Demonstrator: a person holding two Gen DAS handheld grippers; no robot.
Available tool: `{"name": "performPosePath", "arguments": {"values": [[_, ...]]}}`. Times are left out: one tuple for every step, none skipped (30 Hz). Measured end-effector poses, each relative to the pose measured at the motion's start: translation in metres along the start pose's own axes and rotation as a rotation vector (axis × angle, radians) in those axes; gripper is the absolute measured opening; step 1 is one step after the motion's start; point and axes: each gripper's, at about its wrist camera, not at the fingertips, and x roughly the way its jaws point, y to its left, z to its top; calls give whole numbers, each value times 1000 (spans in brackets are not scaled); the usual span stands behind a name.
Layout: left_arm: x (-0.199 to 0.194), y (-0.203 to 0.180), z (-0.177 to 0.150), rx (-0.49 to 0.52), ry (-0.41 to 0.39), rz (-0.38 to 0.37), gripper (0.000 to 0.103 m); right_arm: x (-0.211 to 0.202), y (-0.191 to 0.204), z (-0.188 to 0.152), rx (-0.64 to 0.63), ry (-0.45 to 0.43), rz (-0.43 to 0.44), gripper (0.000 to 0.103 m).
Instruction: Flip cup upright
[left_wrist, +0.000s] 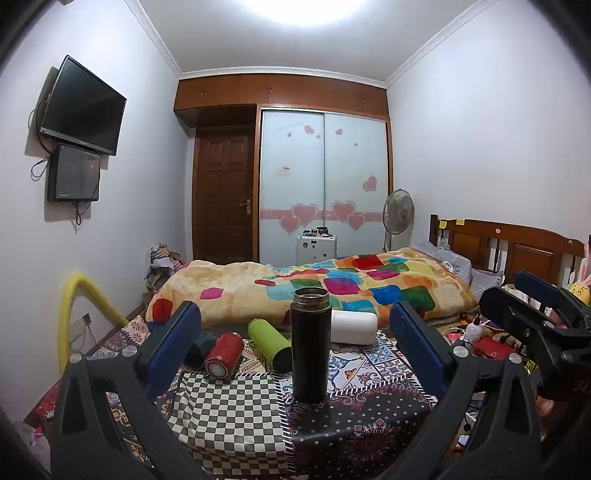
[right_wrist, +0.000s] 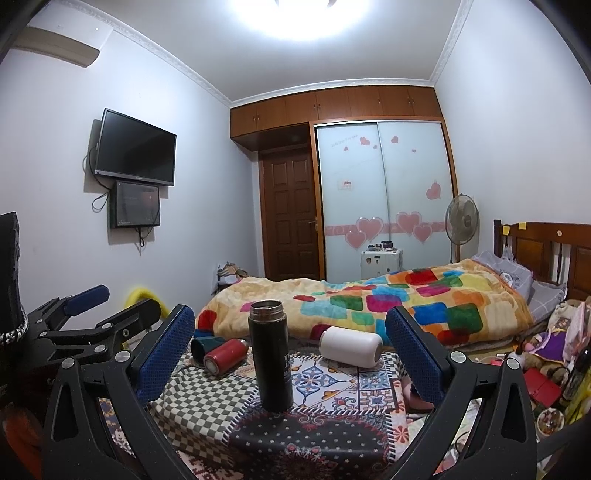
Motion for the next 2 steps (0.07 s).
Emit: {"name": "performPosePath", "arguments": {"values": [[0,0,0,-1,2,0,103,1,0,0,0,1,1,103],[1,0,0,-2,4,0,103,1,0,0,0,2,1,103]]}}
